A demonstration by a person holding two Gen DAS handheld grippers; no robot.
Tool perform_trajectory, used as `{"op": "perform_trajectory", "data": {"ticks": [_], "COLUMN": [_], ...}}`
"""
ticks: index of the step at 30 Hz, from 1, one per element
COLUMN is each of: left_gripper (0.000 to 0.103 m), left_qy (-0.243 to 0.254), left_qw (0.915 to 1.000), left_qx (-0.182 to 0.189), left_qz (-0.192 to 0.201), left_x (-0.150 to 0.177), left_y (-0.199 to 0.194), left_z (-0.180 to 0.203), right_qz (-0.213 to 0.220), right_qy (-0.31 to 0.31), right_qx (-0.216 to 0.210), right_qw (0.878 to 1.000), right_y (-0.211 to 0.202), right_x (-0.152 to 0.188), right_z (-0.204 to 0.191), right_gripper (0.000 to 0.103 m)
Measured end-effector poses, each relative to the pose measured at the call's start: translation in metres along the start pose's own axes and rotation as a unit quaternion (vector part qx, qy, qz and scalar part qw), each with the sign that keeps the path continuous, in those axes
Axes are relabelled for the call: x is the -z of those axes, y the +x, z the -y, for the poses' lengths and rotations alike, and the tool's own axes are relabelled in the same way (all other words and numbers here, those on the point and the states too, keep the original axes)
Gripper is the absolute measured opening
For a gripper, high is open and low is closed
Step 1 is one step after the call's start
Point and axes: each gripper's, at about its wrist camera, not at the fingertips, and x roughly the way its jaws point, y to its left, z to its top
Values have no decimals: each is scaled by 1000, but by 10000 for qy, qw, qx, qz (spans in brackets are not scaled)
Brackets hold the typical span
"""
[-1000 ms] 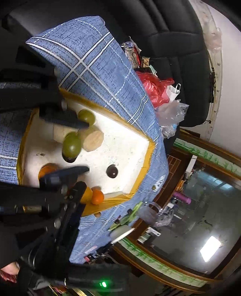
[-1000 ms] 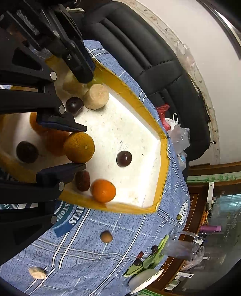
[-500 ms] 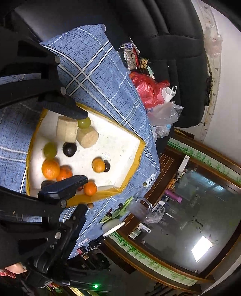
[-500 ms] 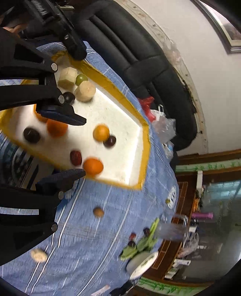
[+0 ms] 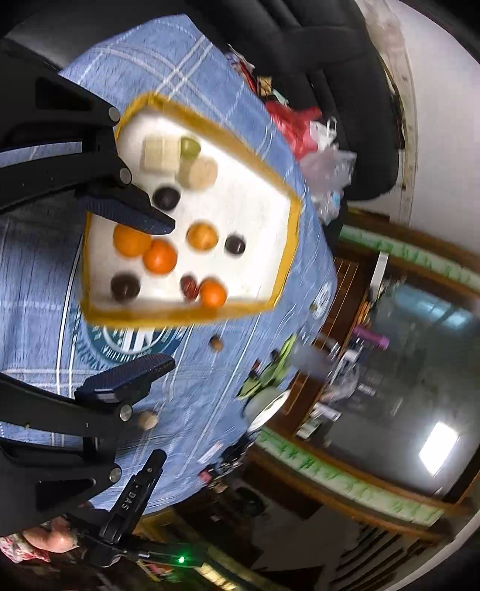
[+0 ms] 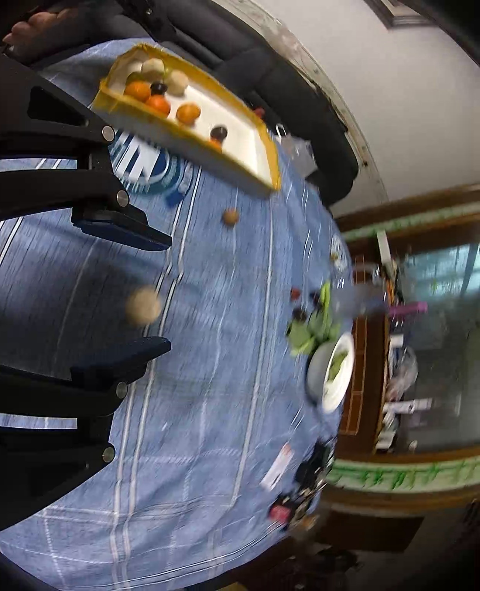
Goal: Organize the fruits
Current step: 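Grasp the round tan fruit with the right tool while the left tool reaches toward the small brown fruit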
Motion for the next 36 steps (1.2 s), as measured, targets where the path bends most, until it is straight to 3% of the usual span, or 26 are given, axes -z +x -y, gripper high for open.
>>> {"op": "perform_trajectory", "data": {"ticks": [8, 14, 19, 21, 24, 26, 29, 32, 34, 36], "left_gripper": [66, 66, 66, 58, 55, 55, 55, 55, 47, 17], "left_qy": [434, 883, 1031, 1015, 1104, 1184, 1298, 1607, 1755, 1826], "left_qw": [9970, 9904, 9861, 9851, 9837, 9819, 9768, 9688, 9650, 9625], "left_qx": [434, 470, 299, 184, 22, -115, -274, -608, -722, -866], "left_qz": [-474, -959, -1269, -1373, -1420, -1473, -1681, -1788, -1809, -1808], "left_x": [-10, -38, -53, -58, -62, -63, -60, -53, -49, -47], "left_y": [35, 96, 154, 176, 198, 210, 222, 232, 233, 233], "left_z": [48, 86, 94, 94, 96, 97, 101, 110, 113, 114], "right_qz": [-331, -525, -545, -561, -526, -508, -487, -480, -475, -468], "right_qy": [67, -86, -187, -251, -366, -419, -433, -434, -423, -358], "right_qx": [-72, -99, -93, -111, -83, -51, -89, -118, -136, -180], "right_qw": [9994, 9985, 9983, 9980, 9979, 9978, 9978, 9978, 9979, 9981], "right_y": [26, 54, 64, 66, 66, 66, 65, 65, 64, 62], "right_x": [11, 11, 13, 15, 16, 18, 18, 18, 18, 19], "right_z": [19, 8, 8, 8, 7, 6, 7, 8, 8, 10], "right_gripper": [52, 52, 52, 52, 51, 48, 34, 34, 33, 33]}}
